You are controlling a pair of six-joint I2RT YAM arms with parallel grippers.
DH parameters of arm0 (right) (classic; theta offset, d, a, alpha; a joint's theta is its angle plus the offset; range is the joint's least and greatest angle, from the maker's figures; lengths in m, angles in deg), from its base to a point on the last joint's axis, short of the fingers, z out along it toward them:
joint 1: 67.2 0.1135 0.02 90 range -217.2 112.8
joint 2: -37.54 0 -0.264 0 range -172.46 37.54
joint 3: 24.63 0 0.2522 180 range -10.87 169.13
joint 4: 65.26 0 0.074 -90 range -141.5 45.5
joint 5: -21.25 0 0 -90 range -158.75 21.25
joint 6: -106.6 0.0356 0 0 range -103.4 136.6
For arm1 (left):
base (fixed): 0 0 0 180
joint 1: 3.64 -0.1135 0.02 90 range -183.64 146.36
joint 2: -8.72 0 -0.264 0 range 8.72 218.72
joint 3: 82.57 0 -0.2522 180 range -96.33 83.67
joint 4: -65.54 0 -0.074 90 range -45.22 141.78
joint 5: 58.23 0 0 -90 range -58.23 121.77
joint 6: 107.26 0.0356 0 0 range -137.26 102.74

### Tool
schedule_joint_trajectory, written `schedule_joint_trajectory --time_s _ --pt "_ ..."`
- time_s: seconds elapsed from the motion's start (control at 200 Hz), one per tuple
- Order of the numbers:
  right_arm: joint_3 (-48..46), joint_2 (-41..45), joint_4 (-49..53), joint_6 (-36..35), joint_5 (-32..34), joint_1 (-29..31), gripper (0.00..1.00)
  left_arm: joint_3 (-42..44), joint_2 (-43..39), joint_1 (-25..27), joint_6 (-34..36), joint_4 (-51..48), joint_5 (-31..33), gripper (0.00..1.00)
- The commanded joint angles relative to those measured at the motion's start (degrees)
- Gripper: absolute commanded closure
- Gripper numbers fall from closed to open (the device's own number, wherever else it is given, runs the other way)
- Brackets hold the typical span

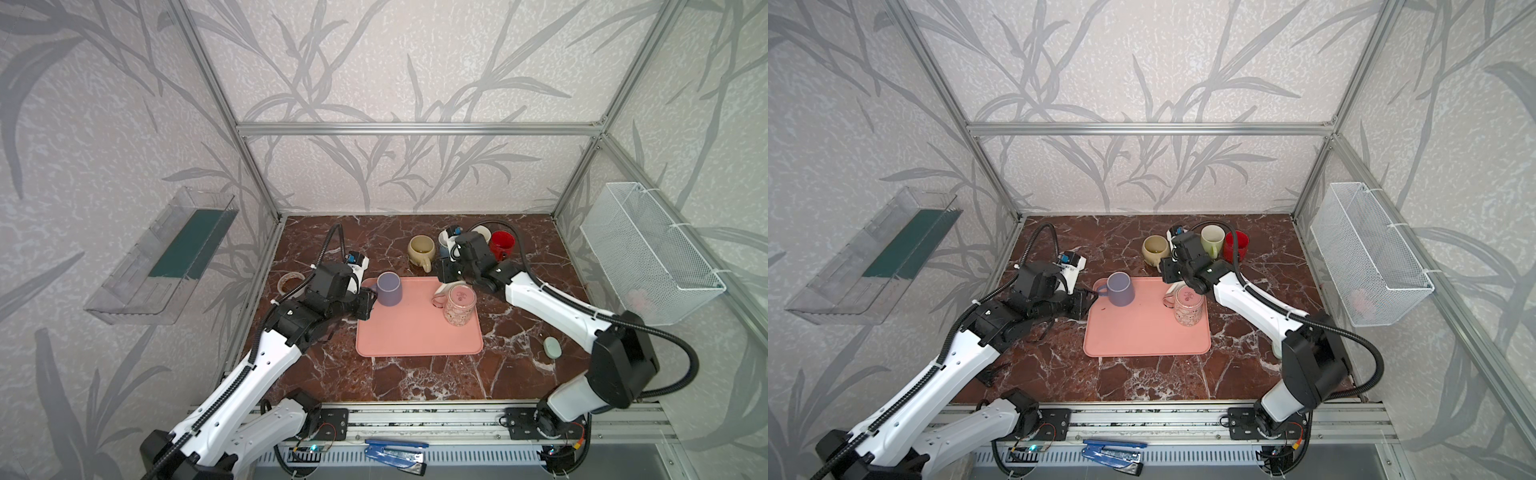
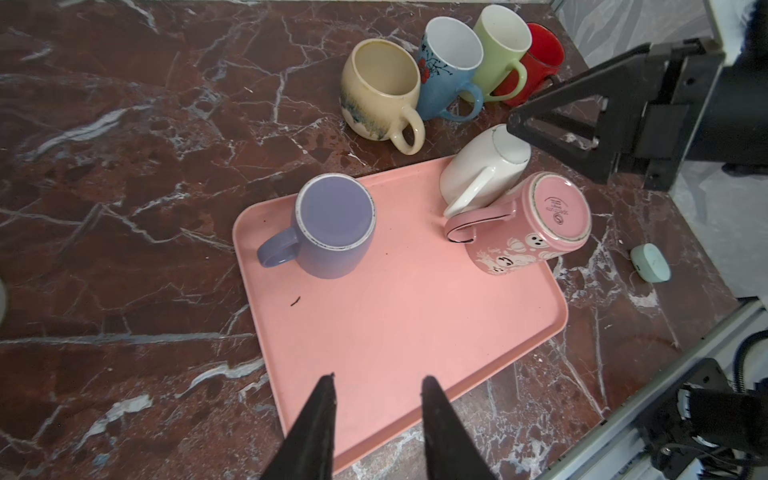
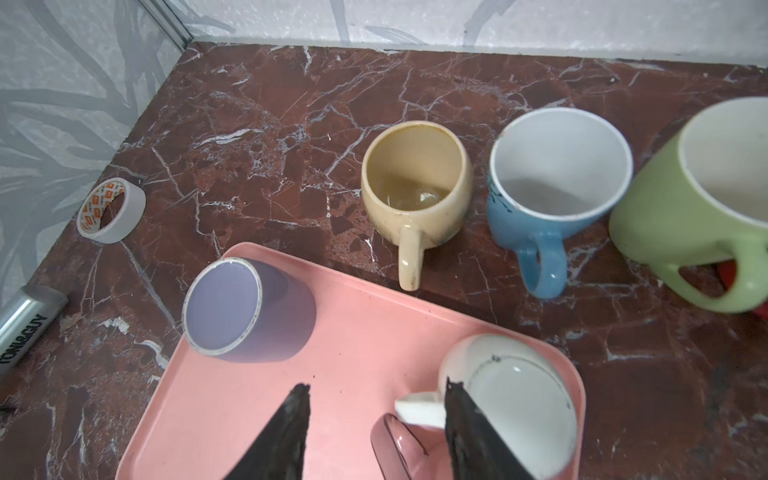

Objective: Turn the mug right side up
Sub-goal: 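Open the right gripper and withdraw while the left gripper moves toward the pink mug, then lower the left gripper beside the upside-down pink ghost mug's handle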

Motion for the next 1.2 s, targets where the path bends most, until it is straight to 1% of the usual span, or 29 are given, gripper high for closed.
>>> schedule_joint_trajectory --time_s 0.0,0.075,0.16,0.265,0.345,0.515,0.67,0.84,1.005,1.195 --pt "-4.79 6.84 -1.83 1.75 -3.10 -1.96 0.47 -2.23 3.06 0.40 -0.79 1.55 -3.24 0.77" --pt "-8.58 11.28 -1.59 2.47 -3.80 -3.17 0.47 -3.31 5.58 0.86 -1.31 2.22 -3.51 0.84" --pt "-12.86 15.82 -1.67 3.61 -5.02 -4.67 0.46 -4.64 8.72 2.26 -1.68 3.15 -3.45 0.86" --pt "-18.56 20.25 -2.54 5.60 -8.34 -6.99 0.46 -6.94 13.14 5.00 -1.62 3.72 -2.11 0.88" --pt "-22.26 23.18 -2.99 6.75 -10.12 -8.44 0.46 -8.82 16.74 7.04 -1.66 4.57 -1.03 0.95" --pt "-27.27 28.21 -2.92 7.92 -12.61 -11.05 0.46 -12.77 24.54 10.24 -2.42 7.49 0.78 0.97" --pt "-29.18 30.40 -1.52 7.50 -13.26 -12.22 0.45 -16.28 31.17 11.33 -3.17 9.26 0.52 0.96" --pt "-31.11 30.20 -2.70 8.94 -15.49 -14.33 0.45 -20.70 38.13 11.69 -3.61 9.90 -0.05 0.96" --pt "-31.49 30.16 -2.32 9.28 -16.23 -14.45 0.47 -25.60 44.35 12.18 -3.20 9.95 -0.26 0.97" --pt "-31.75 30.03 -1.25 9.56 -16.41 -14.45 0.48 -29.35 50.31 12.92 -3.26 10.24 -0.66 0.98"
